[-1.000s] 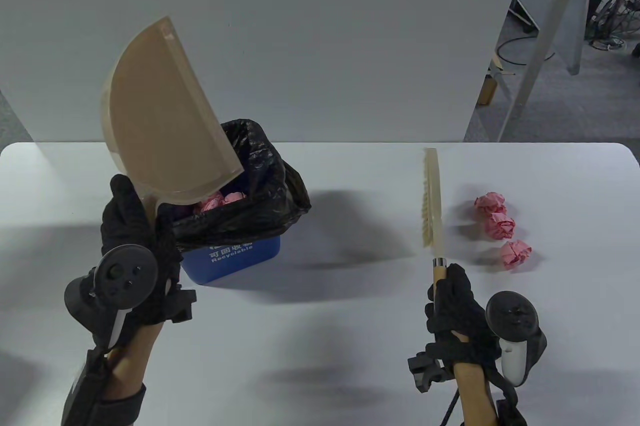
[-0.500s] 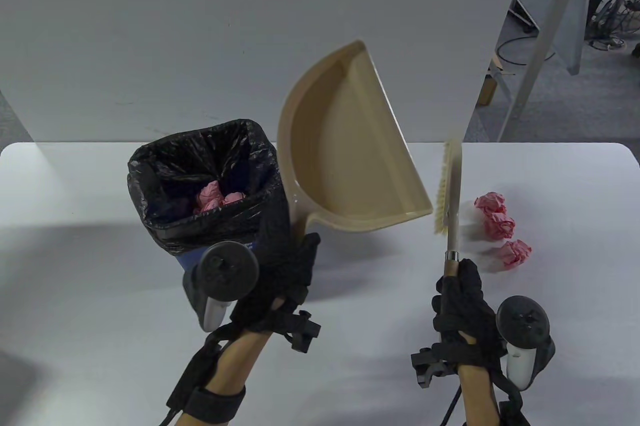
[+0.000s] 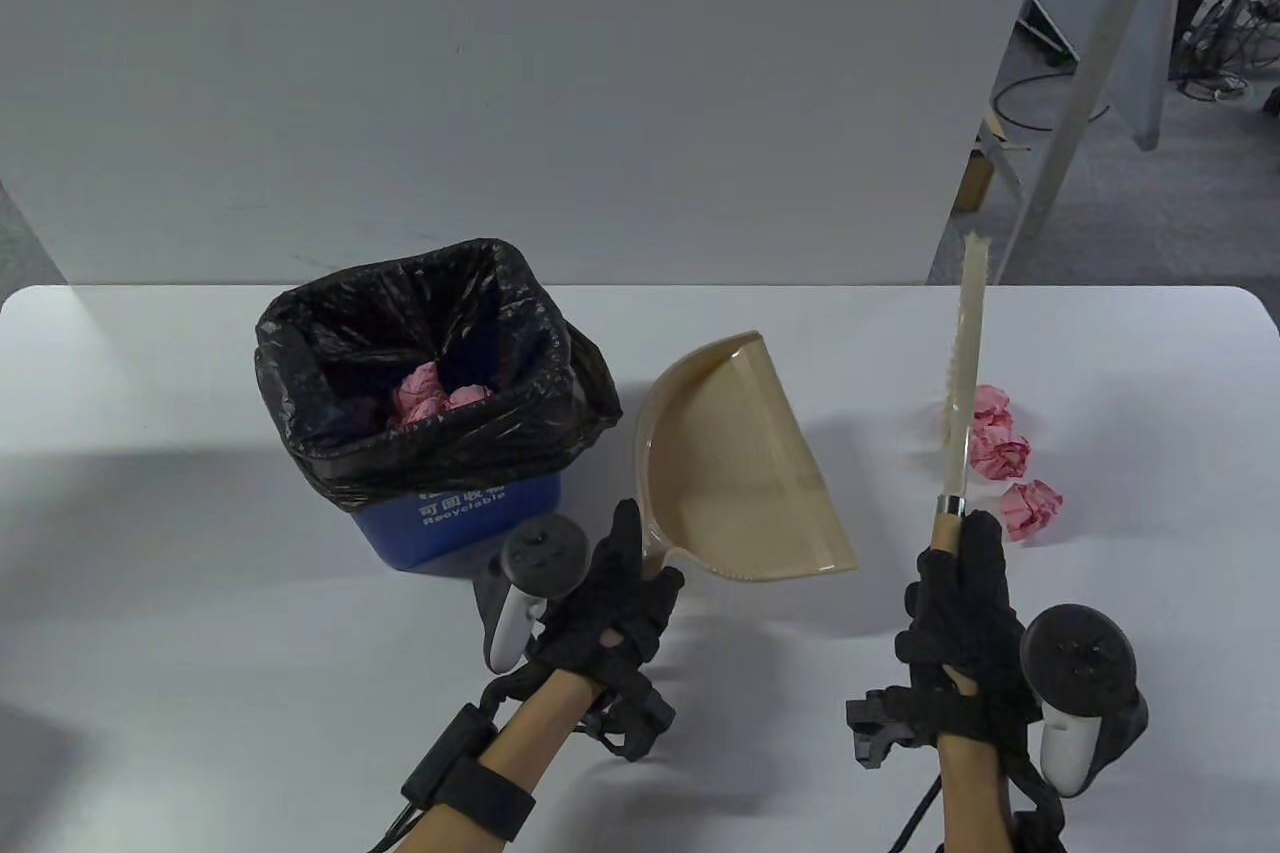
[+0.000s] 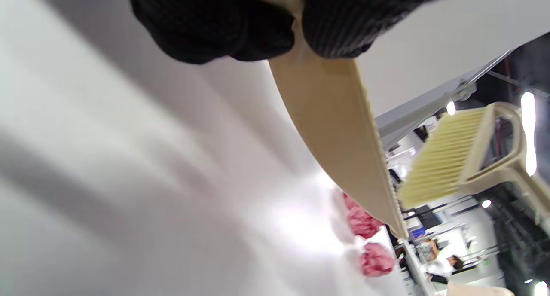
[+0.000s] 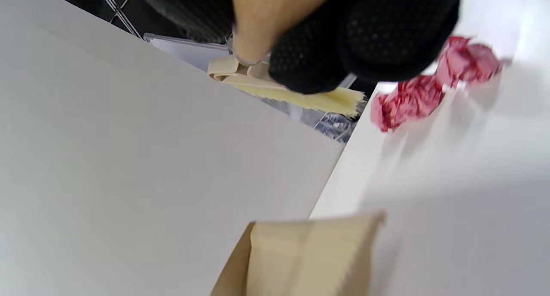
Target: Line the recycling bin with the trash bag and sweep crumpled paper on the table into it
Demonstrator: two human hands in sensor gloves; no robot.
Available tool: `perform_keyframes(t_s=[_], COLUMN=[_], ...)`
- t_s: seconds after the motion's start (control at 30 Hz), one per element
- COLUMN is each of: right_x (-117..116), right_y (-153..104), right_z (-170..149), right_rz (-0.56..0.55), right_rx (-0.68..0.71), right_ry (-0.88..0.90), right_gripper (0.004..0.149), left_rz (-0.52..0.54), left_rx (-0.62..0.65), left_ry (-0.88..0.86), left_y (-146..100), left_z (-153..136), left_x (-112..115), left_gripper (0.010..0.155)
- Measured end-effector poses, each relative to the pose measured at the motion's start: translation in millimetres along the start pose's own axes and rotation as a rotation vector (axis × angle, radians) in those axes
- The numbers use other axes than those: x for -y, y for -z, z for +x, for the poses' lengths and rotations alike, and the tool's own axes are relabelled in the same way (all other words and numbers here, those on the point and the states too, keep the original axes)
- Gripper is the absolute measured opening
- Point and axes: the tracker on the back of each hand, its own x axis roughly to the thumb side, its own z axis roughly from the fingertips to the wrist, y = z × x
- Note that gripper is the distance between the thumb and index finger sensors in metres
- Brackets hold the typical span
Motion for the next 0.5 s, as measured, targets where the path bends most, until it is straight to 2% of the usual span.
perform_keyframes(t_s=[0.13, 0.27, 0.4, 0.5], right_x=[8, 16, 18, 14], right_y=[0, 1, 6, 12], right_z=[-2, -8, -18, -28], right_rz=[-0.075, -0.122, -0.093, -0.047], right_rx=[-0.052, -0.168, -0.283, -0.334], right_ry=[-0.145, -0.275, -0.372, -0.369], right_gripper=[0.061, 0.061, 0.062, 0.062], left_rz=[-0.031, -0.068, -0.091, -0.118], left_rx=[-0.034, -0.058, -0.069, -0.094], left_ry=[0.030, 0.055, 0.104, 0.127], left_y=[2, 2, 3, 3], left_z=[-3, -8, -8, -9], left_x=[4, 11, 16, 18], left_gripper=[0.082, 0.082, 0.082, 0.083])
